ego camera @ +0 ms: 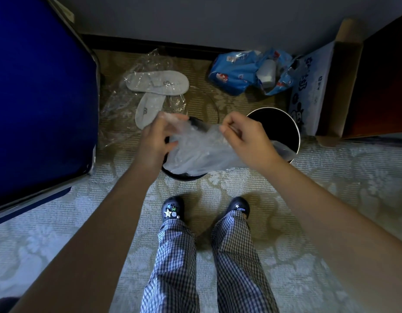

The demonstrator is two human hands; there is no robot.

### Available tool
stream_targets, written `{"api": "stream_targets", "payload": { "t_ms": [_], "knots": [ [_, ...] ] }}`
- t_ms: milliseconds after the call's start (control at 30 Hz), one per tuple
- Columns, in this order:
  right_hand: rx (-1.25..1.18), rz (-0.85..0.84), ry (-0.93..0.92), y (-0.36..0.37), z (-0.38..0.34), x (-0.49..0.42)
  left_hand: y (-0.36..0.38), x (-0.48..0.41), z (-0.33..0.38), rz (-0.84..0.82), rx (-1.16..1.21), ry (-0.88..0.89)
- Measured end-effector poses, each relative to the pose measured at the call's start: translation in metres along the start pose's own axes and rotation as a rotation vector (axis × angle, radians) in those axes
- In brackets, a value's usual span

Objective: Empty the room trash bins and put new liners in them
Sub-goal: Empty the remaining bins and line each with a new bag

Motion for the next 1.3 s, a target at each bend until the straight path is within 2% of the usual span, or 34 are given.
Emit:
{"api": "stream_targets", "payload": {
  "t_ms": [133, 267, 400, 500, 633, 733, 800, 933, 1000, 1167, 1233, 1300],
  "knots": [
    [-0.095, -0.065, -0.030, 0.019, -0.012, -0.008, 0.027, -0.003, 0.004, -0.068, 0.161, -0.175],
    [-0.210, -0.126, 0.128, 0.032, -0.011, -0.013, 0.032, -0.003, 0.015, -0.104, 0.230, -0.129],
    [-0.249, -0.235, 0.250, 0.038, -0.002, -0.014, 0.021, -0.006, 0.012, -0.097, 0.264, -0.106],
    [-0.276, -0.254, 0.331, 0.036, -0.002, -0.013, 0.013, -0.004, 0.005, -0.099, 0.307, -0.037],
    [-0.458, -0.141, 0.488, 0.016, 0.008, -0.014, 0.010, -0.001, -0.014, -0.099, 0.168, 0.014],
    [-0.637, -0.071, 0.579, 0.004, 0.015, -0.015, 0.000, -0.007, -0.036, -0.002, 0.065, -0.053],
    [-0.731, -0.032, 0.631, -0.004, 0.017, -0.014, -0.005, -0.006, -0.043, 0.030, -0.053, -0.037],
    [-0.770, -0.111, 0.704, -0.009, 0.014, -0.005, 0.022, -0.011, -0.041, -0.224, -0.347, 0.074],
    [-0.758, -0.148, 0.735, -0.007, 0.011, -0.001, 0.036, -0.018, -0.025, -0.289, -0.378, 0.124],
    [-0.765, -0.169, 0.713, -0.003, 0.003, -0.006, 0.069, -0.021, 0.020, -0.368, -0.201, 0.005],
    [-0.759, -0.189, 0.680, 0.001, 0.000, -0.010, 0.071, -0.017, 0.039, -0.300, -0.025, 0.012],
    [-0.716, -0.212, 0.666, 0.004, -0.002, -0.013, 0.077, -0.012, 0.045, -0.309, 0.163, -0.009]
  ]
}}
Point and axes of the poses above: each hand's wrist, its own x-axis away from the middle knuckle, its own y-axis out of the palm, z = x × y, the point moved 7 cm from there along -x, towards the middle knuckle, and after that the axes turned 14 degrees about -x, right-handed, at the moved point
